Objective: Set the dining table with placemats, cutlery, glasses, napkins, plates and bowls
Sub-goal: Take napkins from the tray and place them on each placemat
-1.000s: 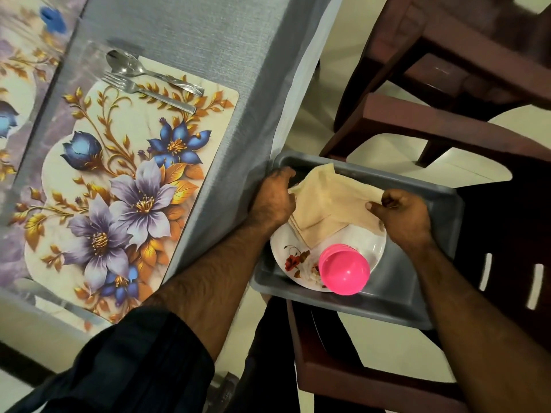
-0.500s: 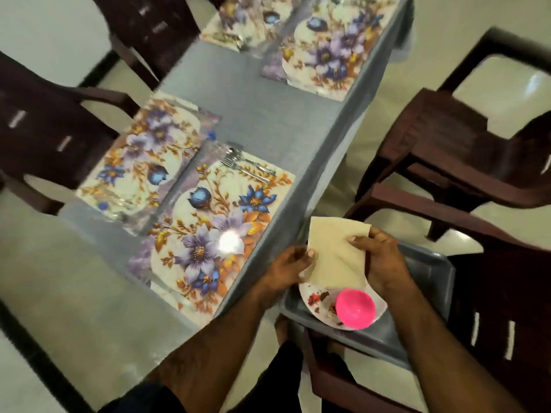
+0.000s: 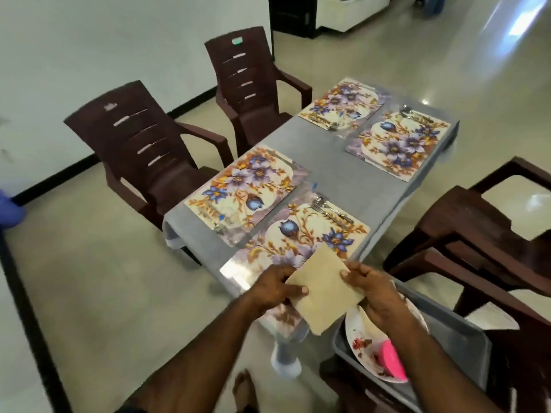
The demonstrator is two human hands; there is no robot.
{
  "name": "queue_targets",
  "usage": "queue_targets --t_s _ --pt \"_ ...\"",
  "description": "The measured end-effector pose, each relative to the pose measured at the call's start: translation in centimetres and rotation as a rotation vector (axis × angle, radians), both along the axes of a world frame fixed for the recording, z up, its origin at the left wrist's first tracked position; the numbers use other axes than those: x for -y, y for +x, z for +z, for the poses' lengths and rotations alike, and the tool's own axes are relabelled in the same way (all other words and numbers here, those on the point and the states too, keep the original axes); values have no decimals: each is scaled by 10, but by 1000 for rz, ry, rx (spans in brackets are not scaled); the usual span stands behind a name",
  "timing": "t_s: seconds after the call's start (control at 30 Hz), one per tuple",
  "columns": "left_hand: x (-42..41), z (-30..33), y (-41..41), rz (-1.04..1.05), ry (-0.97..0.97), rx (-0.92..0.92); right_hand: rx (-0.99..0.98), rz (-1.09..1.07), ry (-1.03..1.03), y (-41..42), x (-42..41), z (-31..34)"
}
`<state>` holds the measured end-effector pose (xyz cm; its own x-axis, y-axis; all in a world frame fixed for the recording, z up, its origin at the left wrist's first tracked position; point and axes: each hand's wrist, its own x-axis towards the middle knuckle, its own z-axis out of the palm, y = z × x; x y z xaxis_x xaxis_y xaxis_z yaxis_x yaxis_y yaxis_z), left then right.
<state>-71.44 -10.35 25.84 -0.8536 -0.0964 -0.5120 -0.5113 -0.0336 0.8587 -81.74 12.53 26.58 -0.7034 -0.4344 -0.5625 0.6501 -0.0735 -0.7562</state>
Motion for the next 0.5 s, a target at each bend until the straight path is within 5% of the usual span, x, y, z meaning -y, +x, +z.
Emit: queue_targets --t_s 0.2,0.33,0.5 --pt "102 11 57 358 257 -64 -68 148 111 54 95 2" --pt "125 24 63 221 224 -34 -92 208 76 71 120 22" --pt "129 37 41 85 179 0 -88 31 55 58 128 29"
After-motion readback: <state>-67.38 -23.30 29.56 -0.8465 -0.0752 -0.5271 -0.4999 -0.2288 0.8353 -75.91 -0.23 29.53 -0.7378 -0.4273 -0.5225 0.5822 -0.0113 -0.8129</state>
